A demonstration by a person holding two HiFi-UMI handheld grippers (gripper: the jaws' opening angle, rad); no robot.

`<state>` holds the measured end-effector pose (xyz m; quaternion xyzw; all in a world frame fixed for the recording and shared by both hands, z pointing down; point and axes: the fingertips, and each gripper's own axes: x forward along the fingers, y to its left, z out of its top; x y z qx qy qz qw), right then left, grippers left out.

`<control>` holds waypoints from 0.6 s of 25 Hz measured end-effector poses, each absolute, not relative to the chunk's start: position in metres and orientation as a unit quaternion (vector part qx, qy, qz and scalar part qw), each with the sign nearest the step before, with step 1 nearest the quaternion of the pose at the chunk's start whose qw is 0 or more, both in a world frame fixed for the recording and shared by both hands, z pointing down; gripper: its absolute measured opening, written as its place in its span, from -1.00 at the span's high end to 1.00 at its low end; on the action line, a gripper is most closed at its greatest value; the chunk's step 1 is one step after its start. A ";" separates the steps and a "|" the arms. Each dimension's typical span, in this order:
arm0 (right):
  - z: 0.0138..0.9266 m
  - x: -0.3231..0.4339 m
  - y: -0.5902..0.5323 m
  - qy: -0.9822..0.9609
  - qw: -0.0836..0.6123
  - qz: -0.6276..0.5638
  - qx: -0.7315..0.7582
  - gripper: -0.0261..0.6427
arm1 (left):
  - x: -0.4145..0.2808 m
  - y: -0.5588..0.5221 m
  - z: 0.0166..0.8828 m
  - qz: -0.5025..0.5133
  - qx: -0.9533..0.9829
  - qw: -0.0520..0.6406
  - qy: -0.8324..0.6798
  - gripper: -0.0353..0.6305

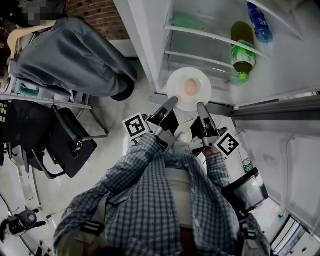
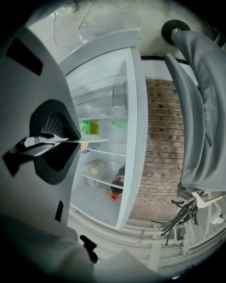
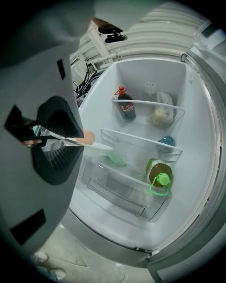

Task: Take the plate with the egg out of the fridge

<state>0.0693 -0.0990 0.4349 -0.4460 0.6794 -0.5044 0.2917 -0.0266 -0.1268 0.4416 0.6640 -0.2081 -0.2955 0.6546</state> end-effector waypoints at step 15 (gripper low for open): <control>0.434 0.084 -0.073 0.667 0.307 -0.514 -0.443 0.76 | -0.015 -0.096 0.436 -0.292 0.670 0.650 -0.207 0.78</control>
